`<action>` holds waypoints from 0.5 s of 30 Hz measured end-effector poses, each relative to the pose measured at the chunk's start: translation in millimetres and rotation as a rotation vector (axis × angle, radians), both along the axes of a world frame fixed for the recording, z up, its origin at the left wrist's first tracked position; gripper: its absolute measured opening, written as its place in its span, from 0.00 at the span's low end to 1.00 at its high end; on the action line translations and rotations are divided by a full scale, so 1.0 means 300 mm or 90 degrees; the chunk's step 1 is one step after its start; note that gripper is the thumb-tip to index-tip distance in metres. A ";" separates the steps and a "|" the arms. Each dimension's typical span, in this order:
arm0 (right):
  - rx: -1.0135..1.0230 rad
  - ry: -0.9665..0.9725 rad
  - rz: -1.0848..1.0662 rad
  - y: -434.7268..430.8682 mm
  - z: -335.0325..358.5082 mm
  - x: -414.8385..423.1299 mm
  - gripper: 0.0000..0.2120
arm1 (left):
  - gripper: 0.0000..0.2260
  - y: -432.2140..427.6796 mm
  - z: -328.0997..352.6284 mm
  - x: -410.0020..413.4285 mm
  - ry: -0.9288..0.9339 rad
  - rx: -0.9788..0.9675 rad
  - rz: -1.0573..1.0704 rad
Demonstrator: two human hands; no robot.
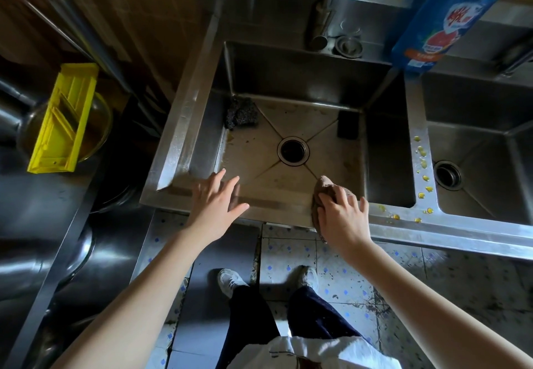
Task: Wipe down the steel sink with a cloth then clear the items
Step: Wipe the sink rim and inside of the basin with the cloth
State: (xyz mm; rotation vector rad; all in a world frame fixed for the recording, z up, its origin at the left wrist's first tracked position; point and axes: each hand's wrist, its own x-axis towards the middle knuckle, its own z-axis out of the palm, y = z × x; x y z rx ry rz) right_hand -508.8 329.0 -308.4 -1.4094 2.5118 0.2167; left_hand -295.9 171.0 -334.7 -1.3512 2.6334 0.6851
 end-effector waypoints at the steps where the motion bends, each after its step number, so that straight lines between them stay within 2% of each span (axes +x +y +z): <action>1: -0.005 -0.003 0.005 -0.008 -0.002 0.012 0.15 | 0.30 -0.001 0.000 0.003 0.000 0.001 0.001; 15: -0.073 -0.044 0.139 -0.230 -0.016 0.268 0.14 | 0.32 -0.055 0.005 0.150 -0.037 -0.045 0.040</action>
